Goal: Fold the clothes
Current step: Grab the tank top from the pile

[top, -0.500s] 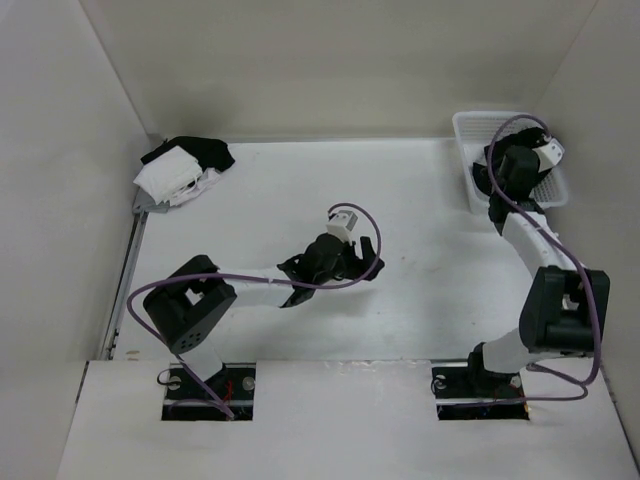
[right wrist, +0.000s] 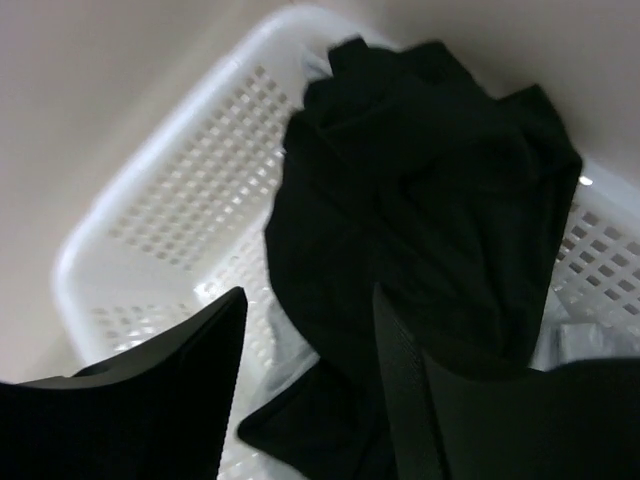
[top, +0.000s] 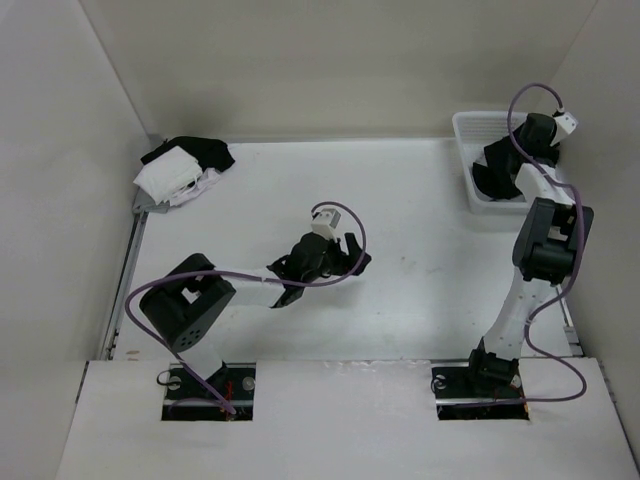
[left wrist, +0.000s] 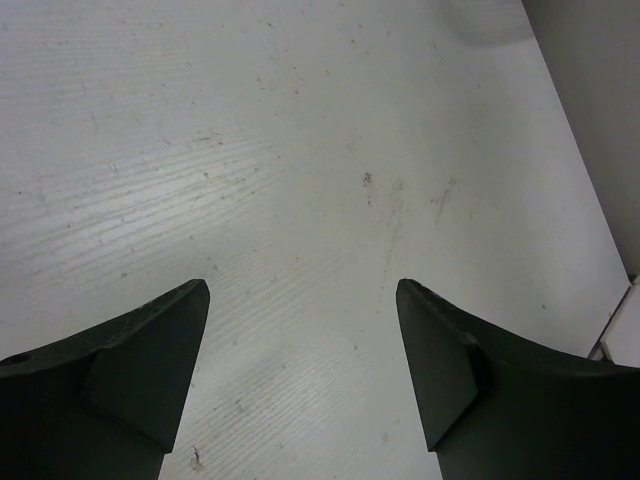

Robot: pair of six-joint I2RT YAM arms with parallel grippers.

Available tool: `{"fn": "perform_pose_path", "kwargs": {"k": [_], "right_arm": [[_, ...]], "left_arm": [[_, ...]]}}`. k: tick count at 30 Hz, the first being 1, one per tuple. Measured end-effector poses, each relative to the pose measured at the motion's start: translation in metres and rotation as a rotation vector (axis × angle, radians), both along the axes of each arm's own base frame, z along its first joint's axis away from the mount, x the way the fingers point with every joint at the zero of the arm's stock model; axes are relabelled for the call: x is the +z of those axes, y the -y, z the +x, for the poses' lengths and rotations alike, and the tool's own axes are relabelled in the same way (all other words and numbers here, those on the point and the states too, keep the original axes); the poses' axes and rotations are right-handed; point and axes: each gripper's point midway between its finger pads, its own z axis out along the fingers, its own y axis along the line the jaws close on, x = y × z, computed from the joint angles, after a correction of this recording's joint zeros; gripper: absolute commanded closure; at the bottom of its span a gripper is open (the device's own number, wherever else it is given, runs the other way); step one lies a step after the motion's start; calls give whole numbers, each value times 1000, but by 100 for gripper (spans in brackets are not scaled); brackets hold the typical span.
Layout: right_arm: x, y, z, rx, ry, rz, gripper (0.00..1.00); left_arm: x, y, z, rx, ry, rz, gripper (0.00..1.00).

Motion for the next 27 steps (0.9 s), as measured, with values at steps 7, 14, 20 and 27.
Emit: {"fn": "perform_pose_path", "kwargs": {"k": [7,14,20,27], "right_arm": [[-46,28,18,10,-115,14,37],[-45,58,34,8,-147,-22,45],[-62,55,36,28,-188,-19,97],[-48,32,-2,29,-98,-15,100]], "left_arm": [[6,-2,7,13,14,-23,25],[10,-1,8,9,15,-48,25],[17,-5,16,28,17,-87,25],[6,-3,16,20,-13,-92,25]]}}
